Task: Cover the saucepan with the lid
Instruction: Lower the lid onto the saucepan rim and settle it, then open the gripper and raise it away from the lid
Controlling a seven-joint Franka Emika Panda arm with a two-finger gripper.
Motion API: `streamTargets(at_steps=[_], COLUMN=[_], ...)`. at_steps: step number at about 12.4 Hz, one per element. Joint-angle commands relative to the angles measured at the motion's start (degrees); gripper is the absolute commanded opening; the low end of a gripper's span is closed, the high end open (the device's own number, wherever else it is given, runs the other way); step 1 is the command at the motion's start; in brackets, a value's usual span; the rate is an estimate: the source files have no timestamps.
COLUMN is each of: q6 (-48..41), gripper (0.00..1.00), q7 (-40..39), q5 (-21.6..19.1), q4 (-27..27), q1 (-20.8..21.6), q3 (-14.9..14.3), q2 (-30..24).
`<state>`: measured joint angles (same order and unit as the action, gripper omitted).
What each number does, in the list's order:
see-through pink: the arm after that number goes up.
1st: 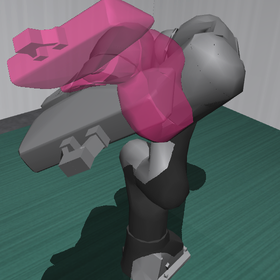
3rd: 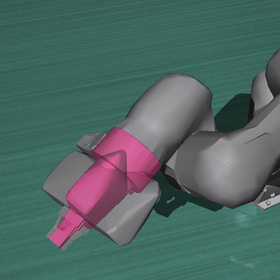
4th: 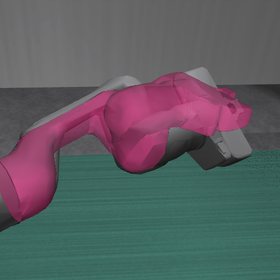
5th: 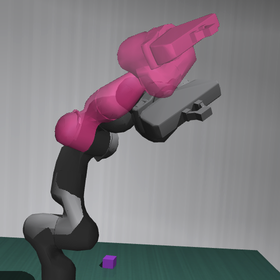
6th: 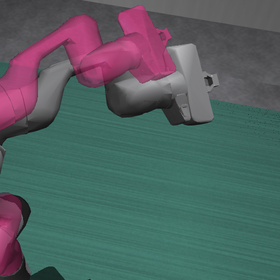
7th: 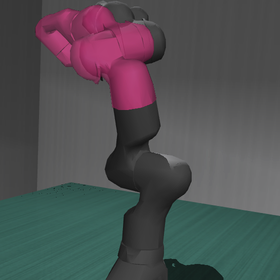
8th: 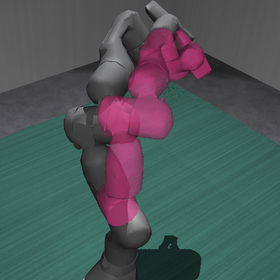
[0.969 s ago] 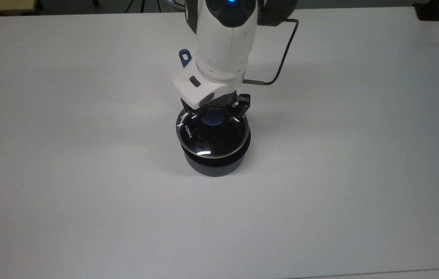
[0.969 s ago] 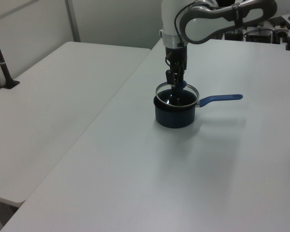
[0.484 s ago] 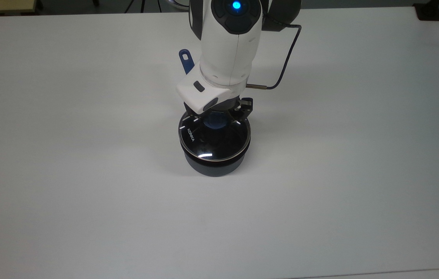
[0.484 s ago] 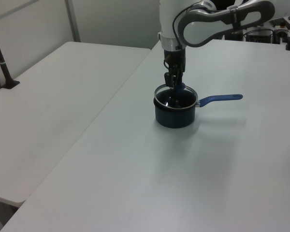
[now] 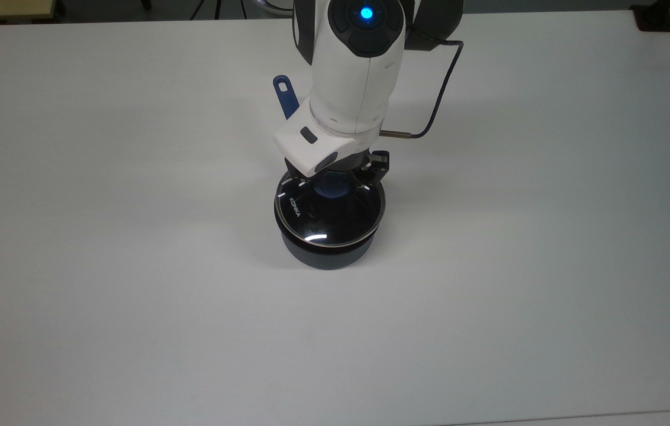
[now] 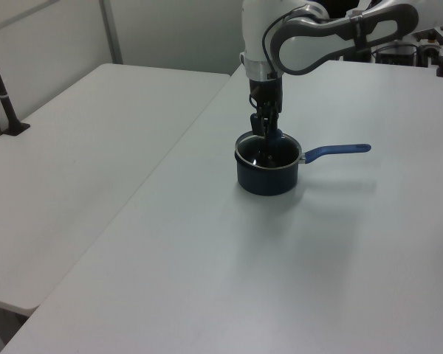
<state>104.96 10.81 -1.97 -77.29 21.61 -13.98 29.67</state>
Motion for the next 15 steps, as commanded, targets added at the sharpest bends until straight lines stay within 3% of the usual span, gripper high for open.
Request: streamTargets(at_steps=[1, 4, 7, 9, 11, 12, 15], q6=[0.4, 0.3, -0.5, -0.8, -6.1, -6.4, -7.9], gripper=[1.0, 1.0, 1.0, 1.0, 1.0, 1.0, 1.0], q7=[0.7, 0.8, -0.3, -4.4, -4.6, -4.8, -5.5], q5=[-1.5, -2.0, -1.0, -0.9, 1.0, 3.3, 3.8], q4=[0.8, 0.6, -7.3, -13.2, -16.4, -18.6, -19.0], q1=[0.5, 0.2, -0.9, -4.6, -11.7, -14.5, -17.2], q3=[-0.5, -0.5, -0.4, 0.0, 4.5, 6.7, 7.0], q2=[0.8, -1.4, -12.4, -19.7, -25.2, -27.0, -28.4])
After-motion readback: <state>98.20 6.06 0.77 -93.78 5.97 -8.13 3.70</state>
